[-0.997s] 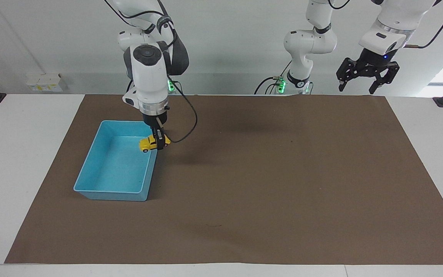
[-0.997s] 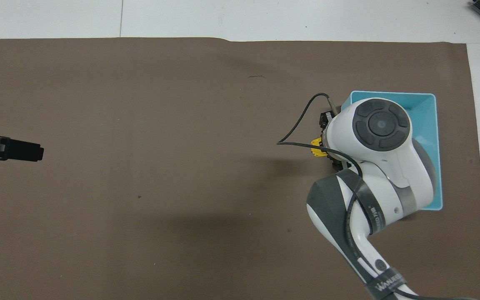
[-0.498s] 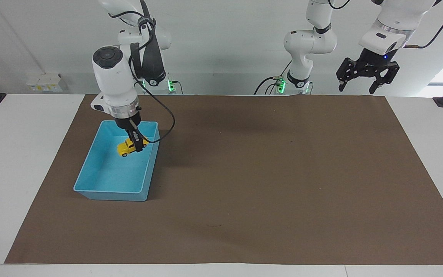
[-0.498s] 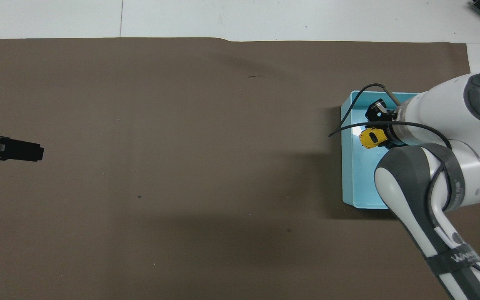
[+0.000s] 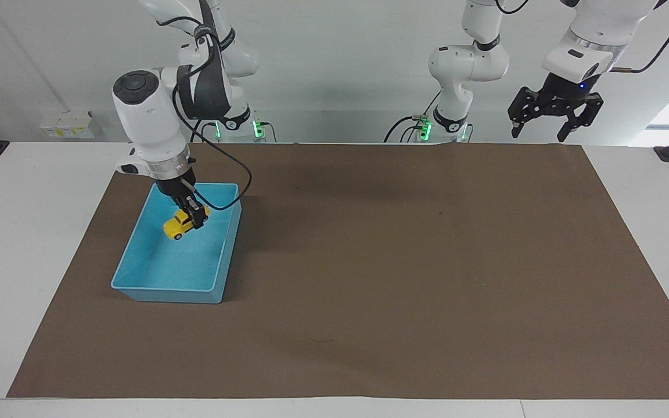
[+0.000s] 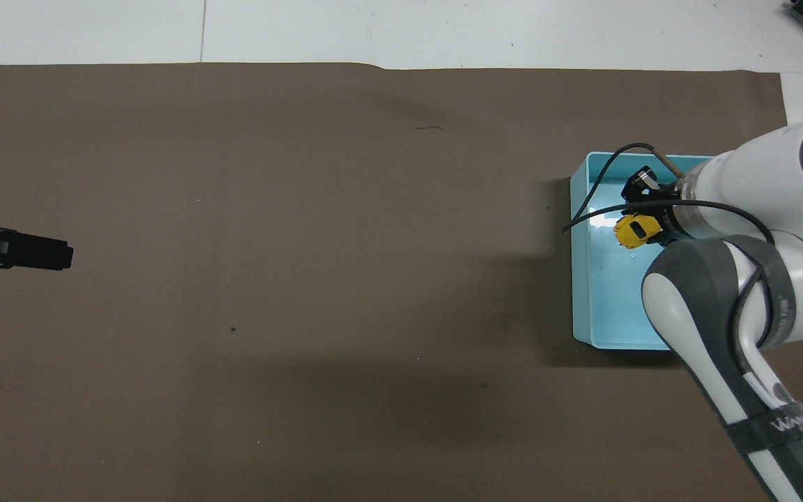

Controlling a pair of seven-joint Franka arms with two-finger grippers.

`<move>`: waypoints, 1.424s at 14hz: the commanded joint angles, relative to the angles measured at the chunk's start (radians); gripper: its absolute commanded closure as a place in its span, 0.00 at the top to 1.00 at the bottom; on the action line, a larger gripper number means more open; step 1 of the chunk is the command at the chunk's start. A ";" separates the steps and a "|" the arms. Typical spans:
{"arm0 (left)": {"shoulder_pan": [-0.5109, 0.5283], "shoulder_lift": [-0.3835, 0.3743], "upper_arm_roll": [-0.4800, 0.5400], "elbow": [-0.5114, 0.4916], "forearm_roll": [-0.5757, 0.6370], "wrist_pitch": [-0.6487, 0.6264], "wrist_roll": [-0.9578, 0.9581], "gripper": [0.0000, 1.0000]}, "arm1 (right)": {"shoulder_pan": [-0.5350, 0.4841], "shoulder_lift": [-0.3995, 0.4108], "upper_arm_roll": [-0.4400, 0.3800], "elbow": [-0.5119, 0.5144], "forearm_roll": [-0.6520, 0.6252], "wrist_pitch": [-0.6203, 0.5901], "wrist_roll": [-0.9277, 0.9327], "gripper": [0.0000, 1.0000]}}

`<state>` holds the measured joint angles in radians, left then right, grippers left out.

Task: Wind up and store yellow beetle car
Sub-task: 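Lift the yellow car with the right gripper into the blue box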

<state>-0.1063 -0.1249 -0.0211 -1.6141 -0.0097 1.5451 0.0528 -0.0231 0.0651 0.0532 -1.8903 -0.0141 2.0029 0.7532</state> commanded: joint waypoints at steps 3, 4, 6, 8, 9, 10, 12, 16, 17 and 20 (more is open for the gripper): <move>0.013 -0.024 -0.003 -0.026 -0.013 0.003 0.004 1.00 | -0.041 -0.057 0.004 -0.078 0.042 -0.003 -0.293 0.00; 0.013 -0.024 -0.003 -0.026 -0.012 0.004 0.004 1.00 | -0.044 -0.057 0.004 -0.087 0.042 0.005 -0.329 0.00; 0.013 -0.024 -0.003 -0.026 -0.013 0.003 0.004 1.00 | -0.051 -0.056 0.004 -0.116 0.042 0.025 -0.431 0.00; 0.013 -0.024 -0.003 -0.027 -0.012 0.003 0.004 1.00 | -0.058 -0.057 0.004 -0.164 0.042 0.080 -0.507 0.00; 0.013 -0.024 -0.003 -0.027 -0.012 0.003 0.004 1.00 | -0.060 -0.054 0.004 -0.176 0.042 0.102 -0.558 0.00; 0.013 -0.024 -0.003 -0.026 -0.013 0.004 0.004 1.00 | -0.061 -0.051 0.004 -0.193 0.042 0.129 -0.602 0.00; 0.014 -0.024 -0.003 -0.026 -0.013 0.004 0.004 1.00 | -0.064 -0.039 0.004 -0.225 0.042 0.172 -0.669 0.00; 0.014 -0.024 -0.003 -0.027 -0.013 0.003 0.004 1.00 | -0.084 -0.030 0.004 -0.312 0.036 0.296 -0.759 0.00; 0.014 -0.024 -0.003 -0.027 -0.012 0.003 0.004 1.00 | -0.086 -0.030 0.004 -0.329 0.026 0.327 -0.761 0.00; 0.014 -0.024 -0.003 -0.027 -0.013 0.003 0.004 1.00 | -0.097 -0.013 0.004 -0.395 0.025 0.439 -0.765 0.00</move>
<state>-0.1063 -0.1249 -0.0194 -1.6145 -0.0097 1.5451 0.0527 -0.0994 0.0538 0.0527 -2.2323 0.0008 2.3636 0.0282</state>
